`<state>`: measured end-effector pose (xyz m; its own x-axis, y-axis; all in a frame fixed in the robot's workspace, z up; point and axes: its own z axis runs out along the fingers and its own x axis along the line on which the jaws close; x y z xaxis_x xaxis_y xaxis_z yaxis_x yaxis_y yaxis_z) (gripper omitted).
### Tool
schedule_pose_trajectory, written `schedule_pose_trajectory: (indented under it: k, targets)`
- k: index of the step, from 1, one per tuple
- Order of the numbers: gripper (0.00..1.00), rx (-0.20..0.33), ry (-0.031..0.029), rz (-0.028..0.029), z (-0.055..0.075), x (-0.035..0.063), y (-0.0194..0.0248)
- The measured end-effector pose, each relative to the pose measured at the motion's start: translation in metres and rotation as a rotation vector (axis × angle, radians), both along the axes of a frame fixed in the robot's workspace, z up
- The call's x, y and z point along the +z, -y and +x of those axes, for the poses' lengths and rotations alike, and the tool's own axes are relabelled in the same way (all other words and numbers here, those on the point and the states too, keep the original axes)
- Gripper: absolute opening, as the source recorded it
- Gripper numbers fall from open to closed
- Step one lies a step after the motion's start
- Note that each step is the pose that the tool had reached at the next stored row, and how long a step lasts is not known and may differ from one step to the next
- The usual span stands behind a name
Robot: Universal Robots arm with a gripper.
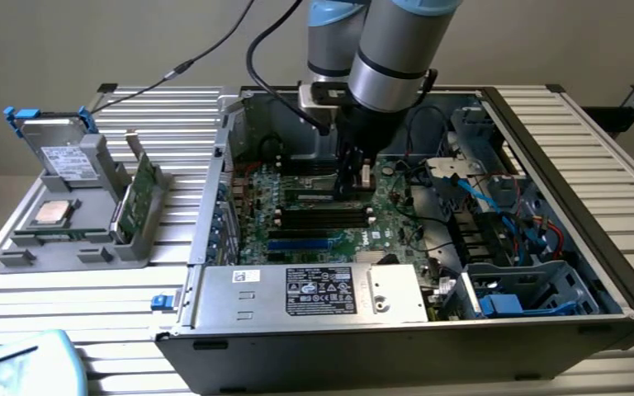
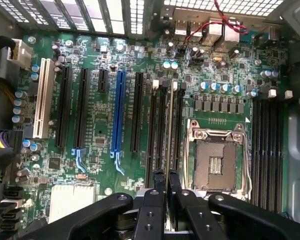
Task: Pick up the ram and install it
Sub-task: 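Insert the ram into the slot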
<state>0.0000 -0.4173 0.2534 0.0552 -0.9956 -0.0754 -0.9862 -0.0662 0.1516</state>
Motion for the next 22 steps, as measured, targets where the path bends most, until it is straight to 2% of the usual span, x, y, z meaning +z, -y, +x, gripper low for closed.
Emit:
schedule_pose_trajectory:
  k: [4,9,10,16,19,22]
  targets:
    - [0.14,0.0,0.0,-0.0126,-0.0011,-0.0052,0.0]
    - [0.14,0.0,0.0,-0.032,-0.0042,-0.0108,-0.0001]
    - [0.14,0.0,0.0,-0.0334,-0.0043,-0.0111,-0.0006]
    - [0.14,0.0,0.0007,-0.0333,-0.0044,-0.0113,-0.0015]
    - [0.14,0.0,0.012,-0.0362,-0.0045,-0.0113,-0.0052]
    - [0.14,0.0,0.0233,-0.0455,-0.0064,-0.0113,-0.008]
